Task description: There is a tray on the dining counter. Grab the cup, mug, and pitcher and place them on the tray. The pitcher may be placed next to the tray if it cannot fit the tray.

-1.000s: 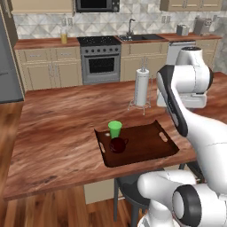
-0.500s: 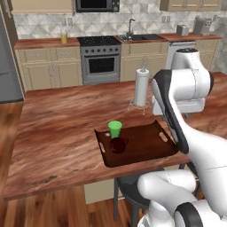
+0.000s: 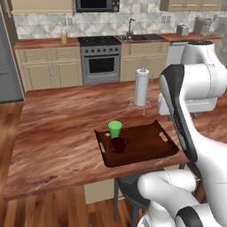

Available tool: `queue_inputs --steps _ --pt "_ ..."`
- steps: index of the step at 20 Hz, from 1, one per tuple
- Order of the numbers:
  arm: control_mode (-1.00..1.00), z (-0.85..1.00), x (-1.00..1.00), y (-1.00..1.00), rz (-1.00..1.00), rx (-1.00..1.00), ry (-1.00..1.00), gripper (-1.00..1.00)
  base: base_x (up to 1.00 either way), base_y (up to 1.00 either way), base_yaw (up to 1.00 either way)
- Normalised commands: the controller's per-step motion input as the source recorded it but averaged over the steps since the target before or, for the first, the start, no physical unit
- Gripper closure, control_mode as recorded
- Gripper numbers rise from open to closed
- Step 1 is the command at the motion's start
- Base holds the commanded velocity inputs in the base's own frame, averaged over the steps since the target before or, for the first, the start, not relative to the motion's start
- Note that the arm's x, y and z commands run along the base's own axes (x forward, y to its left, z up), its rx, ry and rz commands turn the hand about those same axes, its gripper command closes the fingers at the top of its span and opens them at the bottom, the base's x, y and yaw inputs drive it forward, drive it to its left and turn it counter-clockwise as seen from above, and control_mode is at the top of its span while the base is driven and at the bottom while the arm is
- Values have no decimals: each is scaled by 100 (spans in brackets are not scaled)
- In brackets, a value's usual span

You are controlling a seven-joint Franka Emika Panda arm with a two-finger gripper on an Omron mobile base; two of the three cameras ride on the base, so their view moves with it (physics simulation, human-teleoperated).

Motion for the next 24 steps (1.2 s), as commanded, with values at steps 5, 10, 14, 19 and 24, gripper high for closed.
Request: queue_inputs --steps 5,10,14,19,24 --pt "-100 3 -35 24 2 0 -2 -100 0 0 0" --pt "-100 0 -53 3 7 3 -12 -100 0 0 0" --pt "-100 0 -10 0 4 4 -6 -100 0 0 0" --pt "-100 0 -7 0 7 5 -6 -100 0 0 0" --pt "-100 0 0 2 5 3 -2 -100 0 0 0"
